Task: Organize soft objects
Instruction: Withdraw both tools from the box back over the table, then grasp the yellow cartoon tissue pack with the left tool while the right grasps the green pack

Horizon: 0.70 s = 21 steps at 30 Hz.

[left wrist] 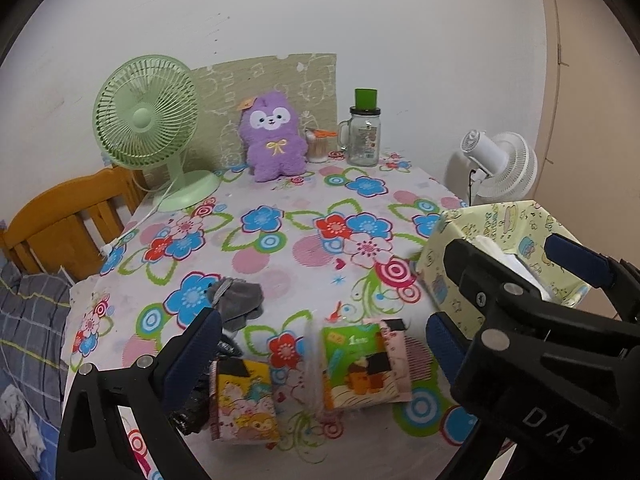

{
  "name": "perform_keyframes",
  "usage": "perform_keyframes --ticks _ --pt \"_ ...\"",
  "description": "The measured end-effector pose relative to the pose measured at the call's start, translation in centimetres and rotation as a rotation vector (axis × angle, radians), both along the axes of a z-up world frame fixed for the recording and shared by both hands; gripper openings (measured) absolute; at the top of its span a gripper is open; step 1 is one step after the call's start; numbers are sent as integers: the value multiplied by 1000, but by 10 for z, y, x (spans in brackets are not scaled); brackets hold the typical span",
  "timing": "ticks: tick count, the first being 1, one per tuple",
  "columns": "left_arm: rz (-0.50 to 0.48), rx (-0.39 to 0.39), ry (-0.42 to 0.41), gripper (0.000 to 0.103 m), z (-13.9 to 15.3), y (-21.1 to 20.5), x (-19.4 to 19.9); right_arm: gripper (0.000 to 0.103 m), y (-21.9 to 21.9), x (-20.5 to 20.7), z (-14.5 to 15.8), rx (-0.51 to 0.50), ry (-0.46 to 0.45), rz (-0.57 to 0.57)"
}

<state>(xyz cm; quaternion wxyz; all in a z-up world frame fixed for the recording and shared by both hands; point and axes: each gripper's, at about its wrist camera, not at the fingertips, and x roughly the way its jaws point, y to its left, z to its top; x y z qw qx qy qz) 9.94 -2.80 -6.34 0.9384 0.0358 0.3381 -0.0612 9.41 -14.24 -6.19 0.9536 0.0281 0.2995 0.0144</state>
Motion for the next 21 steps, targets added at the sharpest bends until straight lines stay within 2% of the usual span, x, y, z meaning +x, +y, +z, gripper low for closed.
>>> perform_keyframes --ticks 13,21 --pt "51 -2 33 103 -24 31 2 93 33 1 -19 -15 13 50" --pt "63 10 60 103 -40 48 7 93 52 9 -36 -34 62 56"
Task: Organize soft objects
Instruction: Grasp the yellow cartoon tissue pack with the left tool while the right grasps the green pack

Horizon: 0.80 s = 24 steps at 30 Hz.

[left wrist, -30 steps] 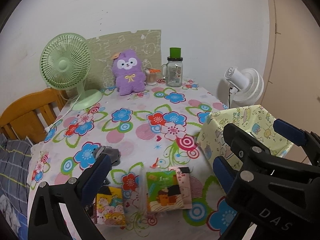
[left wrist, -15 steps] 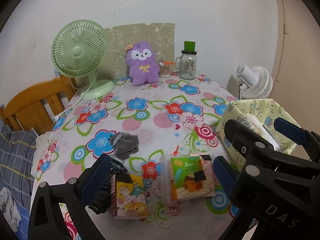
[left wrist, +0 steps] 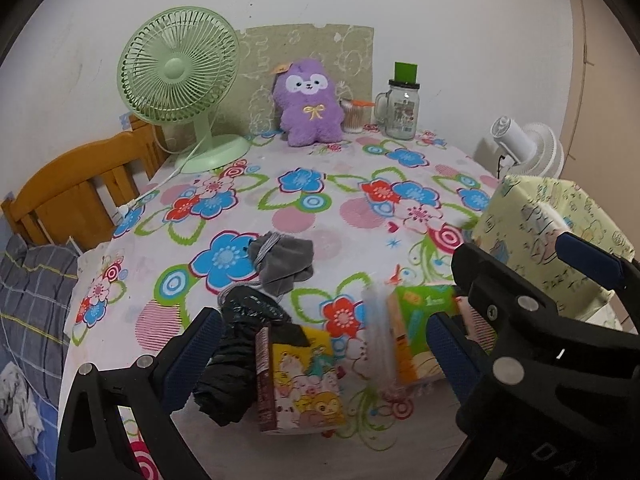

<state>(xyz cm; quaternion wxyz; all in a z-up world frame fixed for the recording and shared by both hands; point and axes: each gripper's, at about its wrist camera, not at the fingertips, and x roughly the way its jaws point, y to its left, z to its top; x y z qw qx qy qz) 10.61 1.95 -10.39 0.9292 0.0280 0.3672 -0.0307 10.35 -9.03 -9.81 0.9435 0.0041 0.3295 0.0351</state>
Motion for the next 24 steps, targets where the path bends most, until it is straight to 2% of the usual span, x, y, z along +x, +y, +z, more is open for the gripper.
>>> perform_keyframes --ticks 18,22,24 --pt "15 -5 48 100 -29 20 -2 92 29 13 -40 -19 105 43" --pt "9 -14 70 100 -36 20 -1 85 31 17 -48 -28 130 40" --pt "5 -23 82 100 -40 20 0 84 30 20 -53 -24 149 38"
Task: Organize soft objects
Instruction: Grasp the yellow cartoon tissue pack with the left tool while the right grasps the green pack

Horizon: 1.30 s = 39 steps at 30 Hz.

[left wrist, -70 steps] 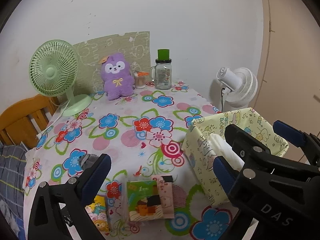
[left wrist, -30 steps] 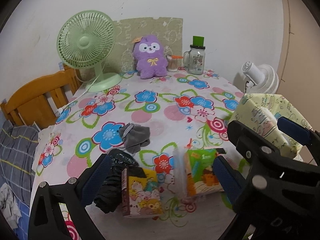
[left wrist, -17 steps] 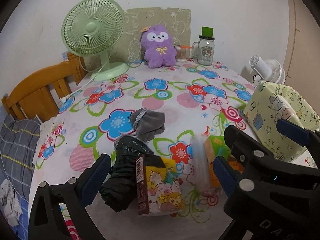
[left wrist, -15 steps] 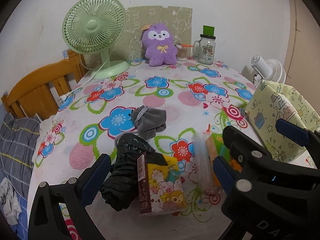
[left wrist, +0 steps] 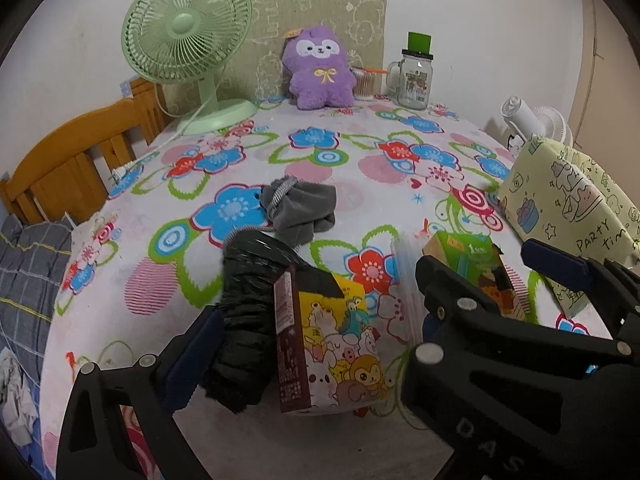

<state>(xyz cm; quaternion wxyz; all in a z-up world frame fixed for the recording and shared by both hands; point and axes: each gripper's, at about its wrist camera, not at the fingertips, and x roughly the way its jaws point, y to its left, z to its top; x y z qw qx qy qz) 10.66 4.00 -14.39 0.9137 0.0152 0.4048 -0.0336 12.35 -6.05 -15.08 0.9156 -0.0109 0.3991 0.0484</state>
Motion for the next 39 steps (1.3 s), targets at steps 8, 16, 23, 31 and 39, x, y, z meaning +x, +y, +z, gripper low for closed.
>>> perform_keyframes --ticks 8,16,23,31,39 --pt "-2 25 20 100 -7 -4 3 55 -3 7 -12 23 58 -3" --pt "18 7 4 100 -1 -3 2 54 -12 3 -4 50 28 -13" --pt "16 39 -31 96 7 -14 -4 54 -20 -3 3 59 9 -17" --pt "-1 22 8 74 -3 -23 0 54 -26 -5 0 60 20 -15" --pt "19 -8 49 50 -17 -18 7 54 -27 -1 -4 61 32 -19"
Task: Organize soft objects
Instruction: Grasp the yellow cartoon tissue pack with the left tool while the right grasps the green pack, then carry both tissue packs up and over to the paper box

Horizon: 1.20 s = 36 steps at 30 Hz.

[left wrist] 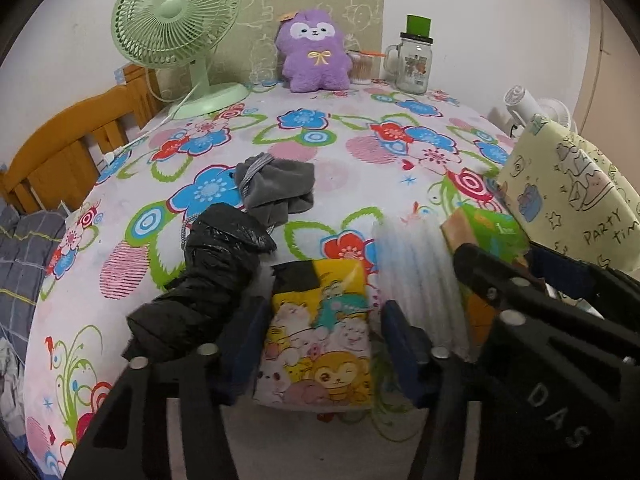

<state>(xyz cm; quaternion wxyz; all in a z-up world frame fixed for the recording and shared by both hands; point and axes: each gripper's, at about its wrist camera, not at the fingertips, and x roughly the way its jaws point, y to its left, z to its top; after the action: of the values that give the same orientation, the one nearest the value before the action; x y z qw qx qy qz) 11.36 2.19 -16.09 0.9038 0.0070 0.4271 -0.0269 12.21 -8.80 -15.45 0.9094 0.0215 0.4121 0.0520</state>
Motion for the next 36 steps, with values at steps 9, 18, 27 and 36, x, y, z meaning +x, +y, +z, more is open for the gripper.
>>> perform_keyframes --ticks 9,18,27,36 --pt "-11 -51 -5 47 4 4 -4 54 4 -1 1 -8 -3 8" --pt "-13 -56 -52 47 22 2 -13 54 2 -12 16 -7 -38 8" --pt "-23 -53 -97 47 40 -6 -24 54 -6 -27 36 -12 -89 -1" --pt "-30 -46 -144 47 57 -16 -36 54 -15 -39 54 -16 -130 2"
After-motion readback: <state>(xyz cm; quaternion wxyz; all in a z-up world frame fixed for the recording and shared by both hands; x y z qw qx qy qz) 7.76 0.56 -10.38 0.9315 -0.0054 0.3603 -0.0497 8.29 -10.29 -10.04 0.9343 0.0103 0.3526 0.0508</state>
